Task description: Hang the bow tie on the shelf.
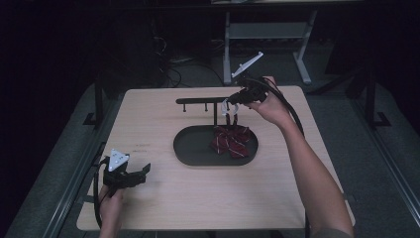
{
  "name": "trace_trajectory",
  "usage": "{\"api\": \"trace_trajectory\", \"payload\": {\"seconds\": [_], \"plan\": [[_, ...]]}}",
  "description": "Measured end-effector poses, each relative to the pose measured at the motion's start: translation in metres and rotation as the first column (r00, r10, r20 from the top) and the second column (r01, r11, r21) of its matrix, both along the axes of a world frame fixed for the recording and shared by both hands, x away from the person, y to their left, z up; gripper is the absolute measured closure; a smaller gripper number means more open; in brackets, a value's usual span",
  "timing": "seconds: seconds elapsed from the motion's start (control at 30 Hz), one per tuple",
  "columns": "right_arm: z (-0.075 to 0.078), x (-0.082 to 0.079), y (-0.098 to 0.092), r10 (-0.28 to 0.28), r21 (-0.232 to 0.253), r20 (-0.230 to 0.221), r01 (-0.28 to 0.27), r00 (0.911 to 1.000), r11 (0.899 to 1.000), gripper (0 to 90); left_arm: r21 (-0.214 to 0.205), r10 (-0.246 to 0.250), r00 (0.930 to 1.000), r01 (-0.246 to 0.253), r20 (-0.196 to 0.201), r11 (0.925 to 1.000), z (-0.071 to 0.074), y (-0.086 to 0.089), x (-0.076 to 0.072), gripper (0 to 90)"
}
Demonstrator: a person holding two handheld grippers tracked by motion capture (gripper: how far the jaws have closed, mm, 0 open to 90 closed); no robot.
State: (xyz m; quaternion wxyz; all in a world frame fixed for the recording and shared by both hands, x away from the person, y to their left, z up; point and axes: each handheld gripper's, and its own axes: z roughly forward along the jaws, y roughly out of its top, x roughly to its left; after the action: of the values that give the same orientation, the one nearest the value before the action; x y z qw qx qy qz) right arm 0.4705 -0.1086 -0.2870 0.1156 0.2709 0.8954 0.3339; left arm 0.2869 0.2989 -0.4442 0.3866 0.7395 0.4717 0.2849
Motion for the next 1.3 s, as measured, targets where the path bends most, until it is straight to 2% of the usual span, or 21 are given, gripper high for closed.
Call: {"api": "trace_trajectory", "payload": {"seconds": [0.37, 1.3], "plan": [[-0.002, -0.002, -0.004, -0.003, -0.004, -0.004, 0.003, 1.0, 1.0, 79.3, 0.002, 0.0, 1.0, 0.0, -0.002, 1.0, 0.0, 0.0, 0.0, 13.5], [0.0, -0.014, -0.011, 0.016, 0.038, -0.027, -0.015, 0.9995, 0.999, 71.6, 0.006, -0.001, 1.0, 0.001, -0.002, 1.0, 0.001, -0.002, -0.002, 13.6]]}}
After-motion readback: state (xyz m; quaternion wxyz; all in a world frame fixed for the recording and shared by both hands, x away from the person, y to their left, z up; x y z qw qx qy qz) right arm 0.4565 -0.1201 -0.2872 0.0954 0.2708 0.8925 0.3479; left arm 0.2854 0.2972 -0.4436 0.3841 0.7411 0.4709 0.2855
